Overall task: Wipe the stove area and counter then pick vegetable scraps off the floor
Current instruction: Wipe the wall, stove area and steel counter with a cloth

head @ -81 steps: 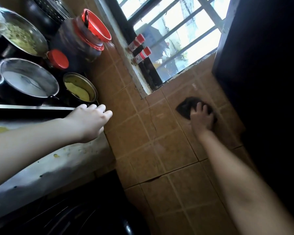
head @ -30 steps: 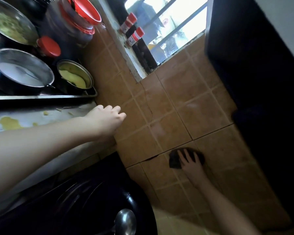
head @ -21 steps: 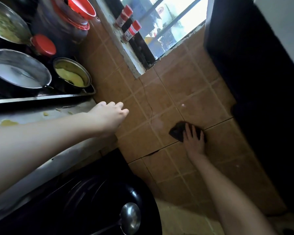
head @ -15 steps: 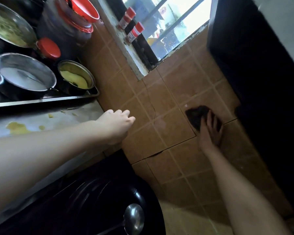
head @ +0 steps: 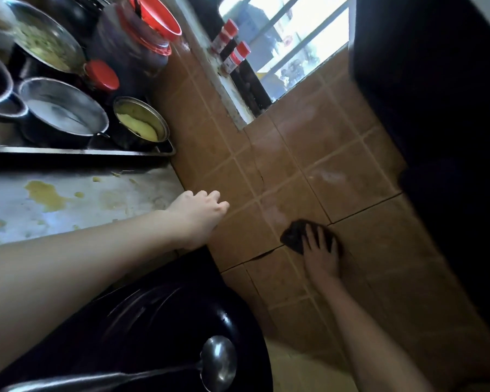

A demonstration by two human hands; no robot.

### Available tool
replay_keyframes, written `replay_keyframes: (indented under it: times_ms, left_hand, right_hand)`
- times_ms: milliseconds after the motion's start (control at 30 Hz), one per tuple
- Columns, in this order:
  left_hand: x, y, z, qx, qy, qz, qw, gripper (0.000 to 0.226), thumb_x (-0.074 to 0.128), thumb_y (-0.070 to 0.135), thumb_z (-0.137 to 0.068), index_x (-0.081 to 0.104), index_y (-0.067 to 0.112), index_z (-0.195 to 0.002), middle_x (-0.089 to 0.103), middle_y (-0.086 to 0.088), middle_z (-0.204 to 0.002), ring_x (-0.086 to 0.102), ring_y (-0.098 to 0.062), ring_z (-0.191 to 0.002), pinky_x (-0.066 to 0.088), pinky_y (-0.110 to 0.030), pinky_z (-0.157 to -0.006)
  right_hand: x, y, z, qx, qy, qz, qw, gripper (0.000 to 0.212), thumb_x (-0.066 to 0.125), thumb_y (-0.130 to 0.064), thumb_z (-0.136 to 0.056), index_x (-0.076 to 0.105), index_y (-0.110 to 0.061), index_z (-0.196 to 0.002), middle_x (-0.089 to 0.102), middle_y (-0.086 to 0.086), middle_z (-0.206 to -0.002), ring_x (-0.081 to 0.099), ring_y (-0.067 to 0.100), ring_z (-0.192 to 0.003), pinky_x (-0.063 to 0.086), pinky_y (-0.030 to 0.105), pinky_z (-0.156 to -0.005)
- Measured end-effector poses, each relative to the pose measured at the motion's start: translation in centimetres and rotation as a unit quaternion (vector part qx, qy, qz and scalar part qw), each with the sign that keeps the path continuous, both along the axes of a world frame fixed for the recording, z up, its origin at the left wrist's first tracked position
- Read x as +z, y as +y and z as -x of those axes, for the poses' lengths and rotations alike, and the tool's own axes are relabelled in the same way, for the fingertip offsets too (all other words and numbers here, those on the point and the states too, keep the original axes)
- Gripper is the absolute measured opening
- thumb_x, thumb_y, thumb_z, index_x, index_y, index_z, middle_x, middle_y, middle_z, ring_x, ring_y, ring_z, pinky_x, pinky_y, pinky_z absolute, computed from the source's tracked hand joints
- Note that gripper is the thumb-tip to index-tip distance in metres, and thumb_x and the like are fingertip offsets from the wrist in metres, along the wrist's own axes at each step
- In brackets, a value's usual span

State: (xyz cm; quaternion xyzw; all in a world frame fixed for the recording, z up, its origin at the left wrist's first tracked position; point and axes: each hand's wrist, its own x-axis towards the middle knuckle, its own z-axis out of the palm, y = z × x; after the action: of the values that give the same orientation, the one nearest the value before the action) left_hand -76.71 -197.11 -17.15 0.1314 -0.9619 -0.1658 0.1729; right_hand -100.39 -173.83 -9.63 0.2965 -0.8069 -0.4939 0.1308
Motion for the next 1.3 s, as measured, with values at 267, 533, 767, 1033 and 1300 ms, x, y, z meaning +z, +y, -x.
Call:
replay_keyframes:
  times_ms: [267,533,767,1033,1300]
  left_hand:
    - [1.1,3.7,-0.8,0.014,0.0,0.009,1.0,0.027,0.041,0.026,-0.094,0.044,0.017,-0.12,0.045,-0.006,-0.115,0.052,-0.026,-0.107,0.04,-0.037,-0.081]
    - [3.2,7.0,-0.1,0.04,0.015,0.031,0.999,0.033,0.041,0.028,-0.094,0.042,0.022,-0.126,0.044,-0.004,-0.117,0.053,-0.024,-0.106,0.036,-0.033,-0.073]
    - [3.4,8.7,-0.4,0.053,0.004,0.026,0.998,0.034,0.04,0.028,-0.096,0.04,0.021,-0.129,0.044,-0.005,-0.118,0.052,-0.024,-0.108,0.036,-0.033,-0.075]
    - [2.1,10.8,-0.9,0.04,-0.017,0.045,0.998,0.035,0.04,0.032,-0.096,0.04,0.021,-0.128,0.044,-0.005,-0.121,0.052,-0.025,-0.11,0.041,-0.035,-0.083]
    - [1.3,12.7,-1.0,0.021,-0.002,0.049,0.999,0.033,0.038,0.032,-0.096,0.039,0.023,-0.127,0.043,-0.004,-0.12,0.052,-0.024,-0.111,0.042,-0.037,-0.085]
  right_hand:
    - [3.0,2.0,0.1,0.022,0.035,0.039,0.998,0.059,0.034,-0.023,-0.1,0.006,-0.016,-0.151,-0.01,0.004,-0.16,-0.002,0.027,-0.147,0.01,0.051,-0.115]
    - [9.6,4.2,0.3,0.063,0.107,0.141,0.982,0.07,0.047,-0.034,-0.095,0.011,-0.015,-0.151,-0.001,0.008,-0.16,0.005,0.029,-0.146,0.016,0.05,-0.114]
    - [8.4,7.3,0.9,0.101,0.097,0.198,0.97,0.059,0.051,-0.028,-0.094,0.028,-0.015,-0.147,0.012,0.011,-0.158,0.015,0.033,-0.144,0.02,0.049,-0.112]
    - [3.1,12.6,1.6,0.088,0.04,0.024,0.995,0.063,0.04,-0.03,-0.099,0.004,-0.029,-0.151,-0.001,0.02,-0.158,0.01,0.043,-0.143,0.021,0.055,-0.111]
    - [1.1,17.1,1.5,0.087,-0.006,-0.058,0.995,0.06,0.038,-0.019,-0.099,0.009,-0.026,-0.151,-0.01,0.012,-0.159,-0.002,0.04,-0.144,0.01,0.055,-0.114]
